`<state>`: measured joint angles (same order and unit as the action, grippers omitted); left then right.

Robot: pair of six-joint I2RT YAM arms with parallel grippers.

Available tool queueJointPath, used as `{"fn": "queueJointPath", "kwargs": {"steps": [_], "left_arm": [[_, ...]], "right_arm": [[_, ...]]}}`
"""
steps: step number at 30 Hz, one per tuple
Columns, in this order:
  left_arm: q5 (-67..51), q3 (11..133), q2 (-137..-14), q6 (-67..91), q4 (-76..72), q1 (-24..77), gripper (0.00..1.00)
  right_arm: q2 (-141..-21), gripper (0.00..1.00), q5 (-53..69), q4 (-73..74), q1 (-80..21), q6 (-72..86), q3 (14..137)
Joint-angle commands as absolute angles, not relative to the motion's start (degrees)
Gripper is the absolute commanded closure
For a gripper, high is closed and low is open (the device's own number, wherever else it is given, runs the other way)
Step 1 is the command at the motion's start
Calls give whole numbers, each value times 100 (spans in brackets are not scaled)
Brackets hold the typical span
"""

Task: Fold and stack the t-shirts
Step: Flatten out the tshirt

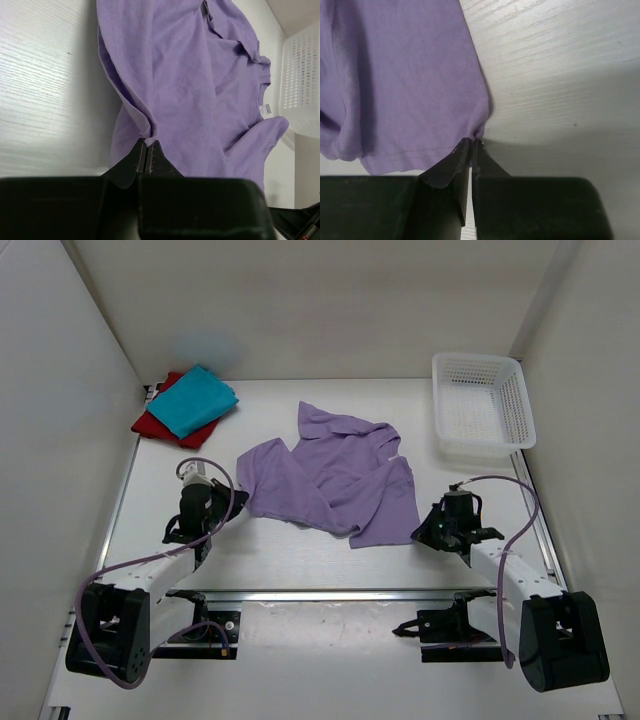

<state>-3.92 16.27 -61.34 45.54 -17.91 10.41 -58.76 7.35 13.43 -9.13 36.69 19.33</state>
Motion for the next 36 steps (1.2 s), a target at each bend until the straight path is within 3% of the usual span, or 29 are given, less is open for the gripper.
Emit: {"fn": "queueJointPath", "kwargs": {"steps": [1,5,7,11,15,18,23,26,29,31,33,36], "left_arm": [[-510,1626,-6073,4561,-1995,1045,100],[-711,2170,-6187,4325,-1645,1107,100],[-965,3019,-6301,4167,-1206,1177,100],[-1686,4653,-6232,4034,-502,1108,100],[-2363,6115,-5995,4201,0,283,100],[-2495,7764,-6029,4104,887,-508,100],[-2944,8884,-6205,4377,1239,-1352,100],[-2927,9385,-6328,4386,1405,-1529,100],[-2726,9387,-6355,4324,1397,-1476,100],[-2550,8897,-6381,4184,1327,-1284,100],[-1955,8397,-6355,3939,1283,-987,100],[-1356,7500,-6503,3762,1029,-572,100]], "right_arm": [[-5985,100,817,1697,-870,3577,1906],[-5398,100,441,1915,-1220,3297,2949],[-5134,100,150,2257,-1265,2998,3732],[-5018,100,-369,2724,-1371,2357,5859],[-5325,100,-992,3102,-1950,1829,8126],[-5887,100,-1826,3453,-2819,1293,9972],[-7143,100,-3128,3402,-4683,55,12774],[-7601,100,-2891,3192,-4604,-402,13516],[-7673,100,-2928,2611,-4282,-791,13009],[-7935,100,-2385,2758,-3250,-634,12894],[-8216,100,-389,2926,-1934,302,12763],[-8996,100,1104,2786,-855,721,12681]]}}
